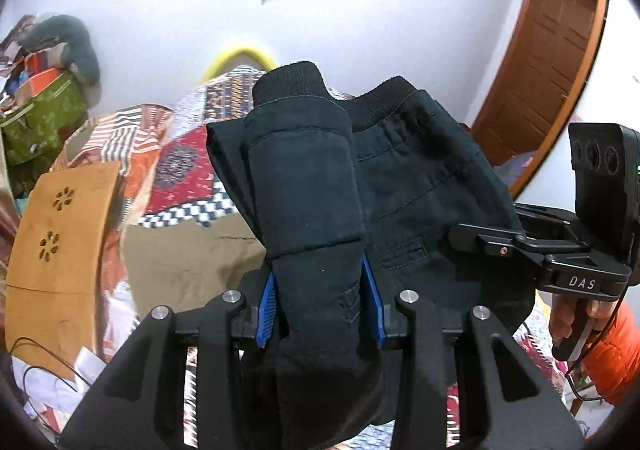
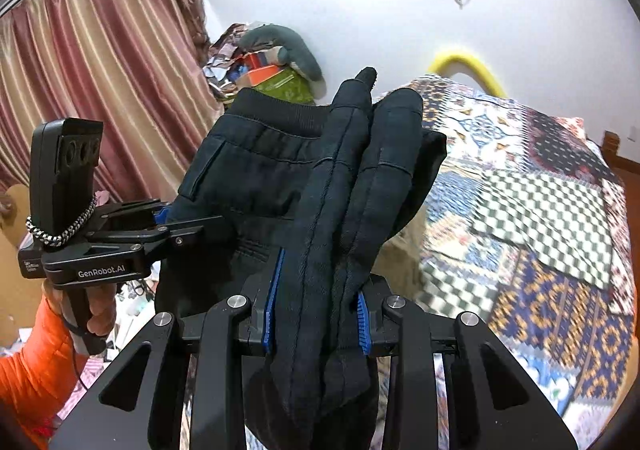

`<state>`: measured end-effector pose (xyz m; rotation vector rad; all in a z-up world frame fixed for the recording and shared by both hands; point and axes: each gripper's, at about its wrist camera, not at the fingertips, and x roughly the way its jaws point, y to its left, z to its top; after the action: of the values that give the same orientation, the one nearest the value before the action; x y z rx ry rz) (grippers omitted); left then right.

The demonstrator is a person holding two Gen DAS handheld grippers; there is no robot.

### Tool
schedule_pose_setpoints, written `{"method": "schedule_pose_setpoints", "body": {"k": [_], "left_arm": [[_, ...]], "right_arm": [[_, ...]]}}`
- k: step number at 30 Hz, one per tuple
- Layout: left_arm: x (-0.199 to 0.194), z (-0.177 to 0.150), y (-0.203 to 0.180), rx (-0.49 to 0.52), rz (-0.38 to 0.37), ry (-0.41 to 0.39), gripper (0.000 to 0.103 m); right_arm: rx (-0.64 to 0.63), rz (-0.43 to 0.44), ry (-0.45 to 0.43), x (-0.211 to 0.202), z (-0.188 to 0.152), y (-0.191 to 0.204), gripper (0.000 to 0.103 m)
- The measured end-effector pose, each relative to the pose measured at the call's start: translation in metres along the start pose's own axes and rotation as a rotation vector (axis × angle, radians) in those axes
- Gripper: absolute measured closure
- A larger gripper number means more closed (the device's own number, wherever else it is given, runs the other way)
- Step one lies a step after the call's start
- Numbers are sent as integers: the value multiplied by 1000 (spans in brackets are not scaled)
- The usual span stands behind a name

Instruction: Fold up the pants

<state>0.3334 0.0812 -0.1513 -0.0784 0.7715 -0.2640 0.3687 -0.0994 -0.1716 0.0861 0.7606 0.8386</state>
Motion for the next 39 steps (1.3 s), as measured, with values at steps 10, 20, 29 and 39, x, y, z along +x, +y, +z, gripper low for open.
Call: {"method": "schedule_pose_setpoints", "body": {"k": [10, 20, 29, 39], "left_arm": [[38, 19, 74, -71, 43, 12, 66], [136, 11, 122, -136, 64, 164, 65], [155, -8, 141, -193, 133, 204, 55], [70, 7, 91, -77, 216, 75, 55]], "right_arm": [[-19, 35, 22, 69, 29, 9, 75], [13, -16, 137, 140, 31, -17, 75], [58, -73, 224, 154, 10, -56, 66], [-69, -144, 130, 85, 20, -20, 66]]}}
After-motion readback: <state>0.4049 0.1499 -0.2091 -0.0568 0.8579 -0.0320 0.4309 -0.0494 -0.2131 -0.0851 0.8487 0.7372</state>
